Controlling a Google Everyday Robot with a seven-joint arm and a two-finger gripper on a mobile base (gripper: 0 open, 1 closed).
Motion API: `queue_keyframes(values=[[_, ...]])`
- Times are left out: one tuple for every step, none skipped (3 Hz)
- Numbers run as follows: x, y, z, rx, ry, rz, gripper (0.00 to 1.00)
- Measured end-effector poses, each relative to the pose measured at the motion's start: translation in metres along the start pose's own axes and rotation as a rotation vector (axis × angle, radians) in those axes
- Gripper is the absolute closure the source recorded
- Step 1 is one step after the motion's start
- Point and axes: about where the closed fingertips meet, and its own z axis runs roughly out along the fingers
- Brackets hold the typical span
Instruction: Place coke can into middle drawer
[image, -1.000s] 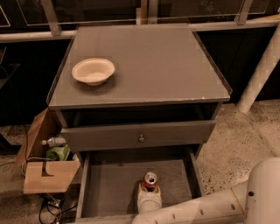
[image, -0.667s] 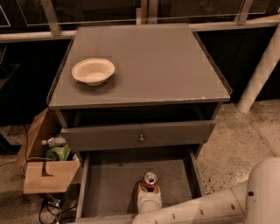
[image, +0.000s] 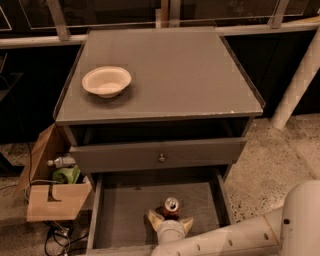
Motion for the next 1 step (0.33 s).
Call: queue_keyframes(values=[[0.0000, 0.0000, 0.0000, 0.000, 0.000, 0.000, 0.00]])
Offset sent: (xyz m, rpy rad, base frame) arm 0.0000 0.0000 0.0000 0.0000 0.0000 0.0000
